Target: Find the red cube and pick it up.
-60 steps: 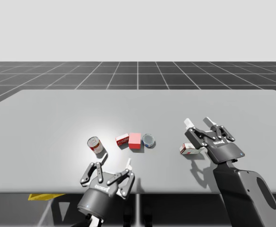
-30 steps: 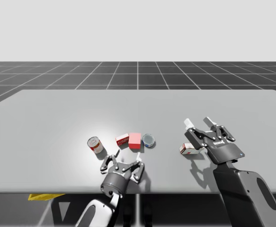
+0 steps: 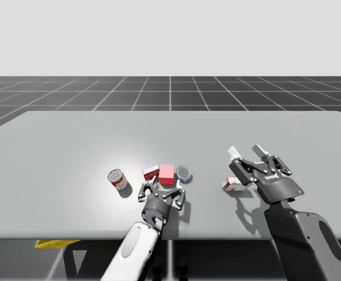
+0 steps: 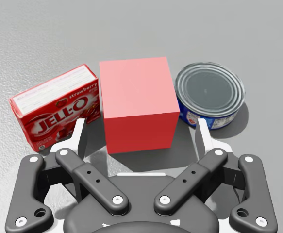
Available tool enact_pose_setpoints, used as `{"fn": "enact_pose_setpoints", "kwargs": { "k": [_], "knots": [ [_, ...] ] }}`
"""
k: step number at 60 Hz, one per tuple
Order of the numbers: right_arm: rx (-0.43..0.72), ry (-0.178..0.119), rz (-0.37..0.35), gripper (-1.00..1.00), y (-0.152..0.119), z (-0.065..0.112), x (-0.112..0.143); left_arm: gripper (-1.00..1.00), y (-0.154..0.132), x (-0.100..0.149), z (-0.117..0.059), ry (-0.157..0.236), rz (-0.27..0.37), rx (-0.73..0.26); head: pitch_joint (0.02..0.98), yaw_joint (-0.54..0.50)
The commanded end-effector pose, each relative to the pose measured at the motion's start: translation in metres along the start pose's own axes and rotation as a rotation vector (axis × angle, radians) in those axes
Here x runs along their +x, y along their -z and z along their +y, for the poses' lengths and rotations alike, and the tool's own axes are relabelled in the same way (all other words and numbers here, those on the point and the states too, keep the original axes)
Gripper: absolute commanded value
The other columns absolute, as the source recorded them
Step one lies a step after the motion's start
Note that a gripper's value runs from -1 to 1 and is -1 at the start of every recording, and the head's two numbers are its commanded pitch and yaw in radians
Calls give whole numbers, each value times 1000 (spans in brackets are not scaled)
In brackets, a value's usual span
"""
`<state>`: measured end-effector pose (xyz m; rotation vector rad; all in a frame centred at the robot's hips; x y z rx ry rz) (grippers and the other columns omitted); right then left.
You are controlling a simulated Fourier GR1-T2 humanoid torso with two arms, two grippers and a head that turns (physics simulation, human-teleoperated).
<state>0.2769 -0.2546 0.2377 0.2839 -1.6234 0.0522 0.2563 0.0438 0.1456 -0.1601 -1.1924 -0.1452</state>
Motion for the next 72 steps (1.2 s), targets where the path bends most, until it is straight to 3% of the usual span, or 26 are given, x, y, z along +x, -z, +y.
{"fn": "enact_pose_setpoints", "kwargs": {
  "k": [1, 26, 39, 41, 42, 43, 45, 46, 58, 72],
  "knots": [
    [-1, 1, -2, -1000, 0, -1, 1, -1000, 16, -3, -2, -1, 27, 24, 835, 22],
    [-5, 1, -1, -1000, 0, -2, 1, -1000, 40, 0, -3, 3, 42, 49, 839, 14],
    [-6, 1, -1, -1000, 0, -3, 1, -1000, 42, -2, -3, -20, 67, 39, 839, 12],
    [-6, 1, 0, -1000, 0, -3, 1, -784, 41, -3, -3, -19, 68, 38, 838, 13],
    [-6, 0, 0, -1000, 0, -3, 1, -446, 40, -4, -3, -18, 67, 41, 838, 13],
    [-5, 1, 1, -1000, 0, -3, 1, 173, 39, -5, -4, -13, 61, 44, 838, 14],
    [-6, 1, 0, -1000, 0, -3, 1, 752, 39, -5, -4, -14, 63, 42, 837, 14],
    [-6, 2, 0, -1000, 0, -3, 1, 837, 38, -6, -4, -15, 62, 39, 837, 14],
    [-7, 2, 0, -1000, 1, -3, 1, 949, 35, -7, -4, -13, 58, 22, 792, 16],
    [-15, -1, -1, -1000, 1, -3, 1, 924, 32, -10, -6, 1, 62, 5, 570, 11]
  ]
}}
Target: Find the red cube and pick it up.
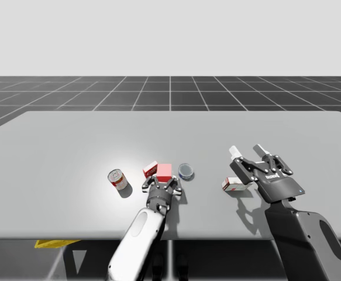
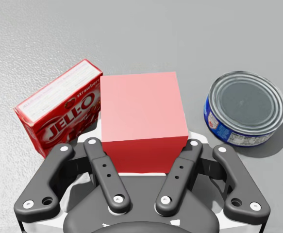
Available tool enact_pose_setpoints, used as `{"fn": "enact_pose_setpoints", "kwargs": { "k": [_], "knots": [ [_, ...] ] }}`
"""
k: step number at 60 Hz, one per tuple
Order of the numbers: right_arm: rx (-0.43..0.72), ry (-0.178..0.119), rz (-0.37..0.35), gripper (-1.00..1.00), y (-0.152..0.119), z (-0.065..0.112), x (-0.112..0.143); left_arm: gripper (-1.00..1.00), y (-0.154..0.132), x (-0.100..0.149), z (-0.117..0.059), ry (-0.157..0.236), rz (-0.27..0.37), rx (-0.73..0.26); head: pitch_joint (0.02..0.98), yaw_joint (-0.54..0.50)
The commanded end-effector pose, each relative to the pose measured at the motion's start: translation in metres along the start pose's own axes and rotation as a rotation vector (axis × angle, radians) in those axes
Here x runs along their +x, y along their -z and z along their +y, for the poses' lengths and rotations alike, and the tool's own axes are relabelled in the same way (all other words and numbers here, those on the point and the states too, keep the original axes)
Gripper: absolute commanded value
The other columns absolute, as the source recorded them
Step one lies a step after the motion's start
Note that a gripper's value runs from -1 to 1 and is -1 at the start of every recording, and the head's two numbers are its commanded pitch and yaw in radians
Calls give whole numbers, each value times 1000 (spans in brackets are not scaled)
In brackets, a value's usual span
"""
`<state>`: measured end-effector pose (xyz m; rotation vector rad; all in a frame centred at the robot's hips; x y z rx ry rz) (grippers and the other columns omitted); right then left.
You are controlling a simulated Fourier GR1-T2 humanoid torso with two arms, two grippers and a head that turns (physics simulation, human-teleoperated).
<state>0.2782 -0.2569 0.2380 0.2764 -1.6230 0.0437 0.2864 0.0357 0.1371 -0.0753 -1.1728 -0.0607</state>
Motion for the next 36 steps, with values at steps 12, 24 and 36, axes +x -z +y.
{"fn": "enact_pose_setpoints", "kwargs": {
  "k": [12, 24, 36],
  "knots": [
    [-6, 1, -3, -1000, 0, -1, 1, 934, -1, -13, -6, 35, 36, -114, 480, 16],
    [-8, 3, -3, -1000, -1, -2, 1, 977, -14, -4, -11, 60, -8, -140, 463, 13],
    [-7, 3, -4, -1000, -1, -3, 1, 980, -32, 26, -11, 76, -82, -154, 459, 17]
  ]
}}
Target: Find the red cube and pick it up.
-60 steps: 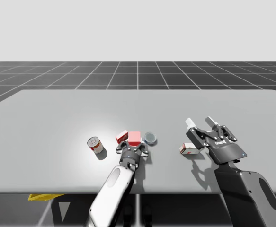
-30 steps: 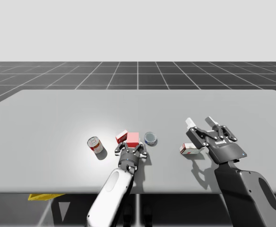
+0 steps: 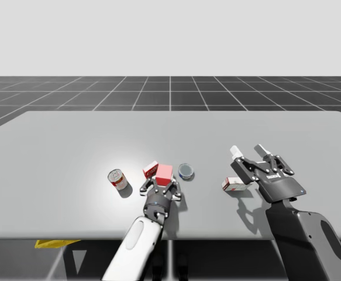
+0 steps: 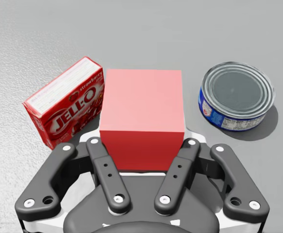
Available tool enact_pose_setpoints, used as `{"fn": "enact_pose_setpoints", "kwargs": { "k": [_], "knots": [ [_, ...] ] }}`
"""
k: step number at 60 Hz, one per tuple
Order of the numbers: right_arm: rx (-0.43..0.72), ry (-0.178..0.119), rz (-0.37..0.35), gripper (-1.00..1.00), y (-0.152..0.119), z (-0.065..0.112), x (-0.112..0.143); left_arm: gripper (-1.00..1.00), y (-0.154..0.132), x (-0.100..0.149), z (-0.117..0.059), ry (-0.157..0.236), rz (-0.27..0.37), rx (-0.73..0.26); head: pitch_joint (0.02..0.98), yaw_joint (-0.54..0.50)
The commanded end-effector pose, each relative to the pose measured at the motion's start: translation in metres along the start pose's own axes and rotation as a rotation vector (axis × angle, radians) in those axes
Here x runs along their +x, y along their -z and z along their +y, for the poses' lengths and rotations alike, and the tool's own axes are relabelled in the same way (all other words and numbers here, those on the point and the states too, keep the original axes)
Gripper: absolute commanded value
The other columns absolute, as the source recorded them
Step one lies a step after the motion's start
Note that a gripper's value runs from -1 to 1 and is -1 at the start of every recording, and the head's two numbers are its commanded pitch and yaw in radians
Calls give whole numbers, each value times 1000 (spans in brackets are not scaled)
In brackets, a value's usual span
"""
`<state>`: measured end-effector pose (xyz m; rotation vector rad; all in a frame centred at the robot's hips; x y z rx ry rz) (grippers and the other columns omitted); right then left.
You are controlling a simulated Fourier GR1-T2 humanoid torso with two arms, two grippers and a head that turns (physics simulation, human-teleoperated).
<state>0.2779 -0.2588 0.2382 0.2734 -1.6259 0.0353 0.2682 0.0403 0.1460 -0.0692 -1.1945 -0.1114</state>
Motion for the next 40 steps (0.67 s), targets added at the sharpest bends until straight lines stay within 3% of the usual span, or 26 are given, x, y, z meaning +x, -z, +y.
{"fn": "enact_pose_setpoints", "kwargs": {
  "k": [1, 9, 28, 40],
  "knots": [
    [1, -1, -1, -1000, 0, -1, 0, 982, -12, 30, -12, 31, -71, -134, 458, 17],
    [2, -2, -2, -1000, 0, -1, 0, 993, -21, 51, -7, 25, -103, -146, 457, 19],
    [-5, -4, 13, -1000, 2, -1, -2, 1000, -46, 112, 8, 8, -244, -136, 458, 10],
    [-24, -26, 11, -1000, 1, -4, -2, 1000, -74, 166, 16, -20, -382, -128, 459, 8]
  ]
}}
